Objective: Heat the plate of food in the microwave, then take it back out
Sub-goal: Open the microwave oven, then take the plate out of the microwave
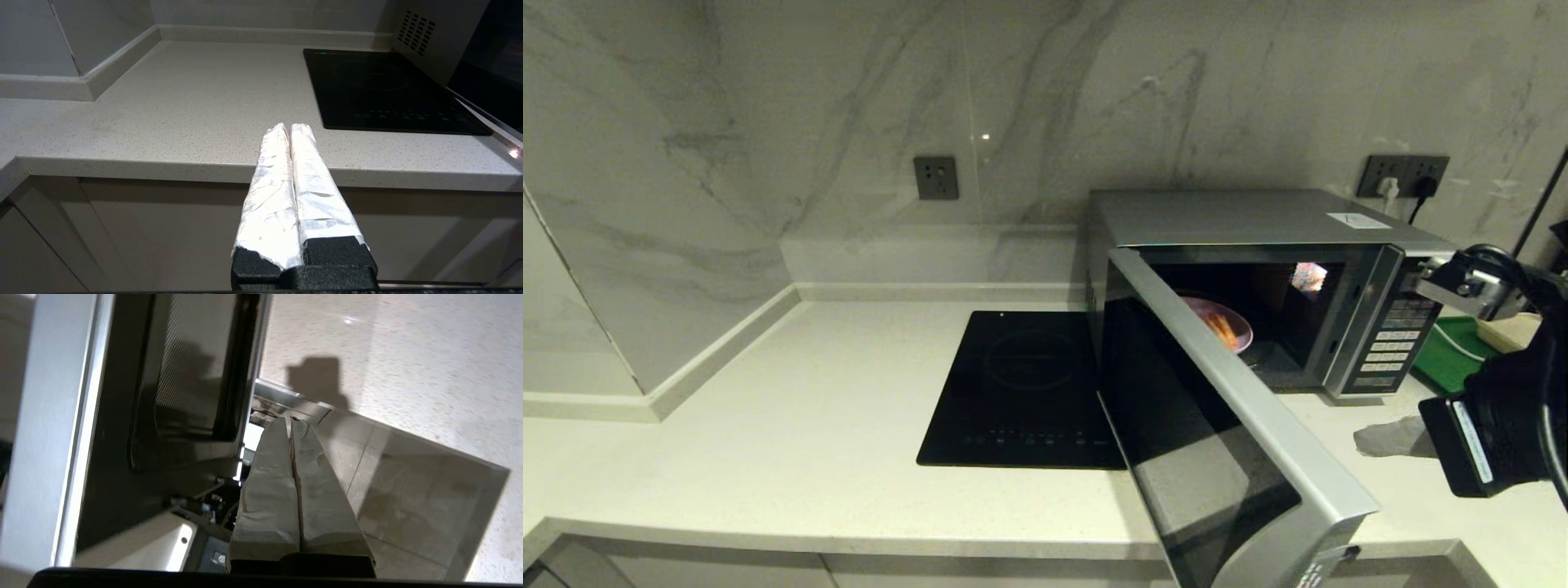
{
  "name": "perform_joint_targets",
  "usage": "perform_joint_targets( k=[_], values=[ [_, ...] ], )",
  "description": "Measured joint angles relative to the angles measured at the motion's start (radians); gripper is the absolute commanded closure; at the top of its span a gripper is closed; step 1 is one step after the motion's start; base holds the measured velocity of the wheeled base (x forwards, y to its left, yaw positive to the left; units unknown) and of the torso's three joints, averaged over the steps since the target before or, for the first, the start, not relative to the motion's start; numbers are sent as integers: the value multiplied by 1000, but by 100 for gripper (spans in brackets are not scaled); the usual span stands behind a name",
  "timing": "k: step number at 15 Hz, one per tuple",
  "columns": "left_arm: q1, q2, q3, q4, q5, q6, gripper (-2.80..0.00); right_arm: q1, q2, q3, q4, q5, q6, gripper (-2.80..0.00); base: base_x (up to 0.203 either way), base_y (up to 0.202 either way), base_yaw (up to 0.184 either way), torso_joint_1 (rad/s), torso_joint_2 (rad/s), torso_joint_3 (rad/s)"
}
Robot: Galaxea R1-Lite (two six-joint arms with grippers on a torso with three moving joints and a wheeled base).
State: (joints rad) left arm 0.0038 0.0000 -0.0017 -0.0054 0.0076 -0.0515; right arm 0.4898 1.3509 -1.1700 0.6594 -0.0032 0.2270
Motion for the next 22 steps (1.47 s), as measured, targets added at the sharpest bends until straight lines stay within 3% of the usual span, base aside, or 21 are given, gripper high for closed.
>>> perform_joint_targets(
  k=[7,17,19,22],
  values=[
    [0,0,0,0,0,0,0,155,69,-43,-64,-81,-3,0,0,0,0,0,0,0],
    [0,0,0,0,0,0,0,170,132,-60,-105,-115,28,0,0,0,0,0,0,0],
    [0,0,0,0,0,0,0,168,134,-54,-107,-129,67,0,0,0,0,0,0,0],
    [0,0,0,0,0,0,0,128,154,-52,-160,-241,210,0,0,0,0,0,0,0]
  ],
)
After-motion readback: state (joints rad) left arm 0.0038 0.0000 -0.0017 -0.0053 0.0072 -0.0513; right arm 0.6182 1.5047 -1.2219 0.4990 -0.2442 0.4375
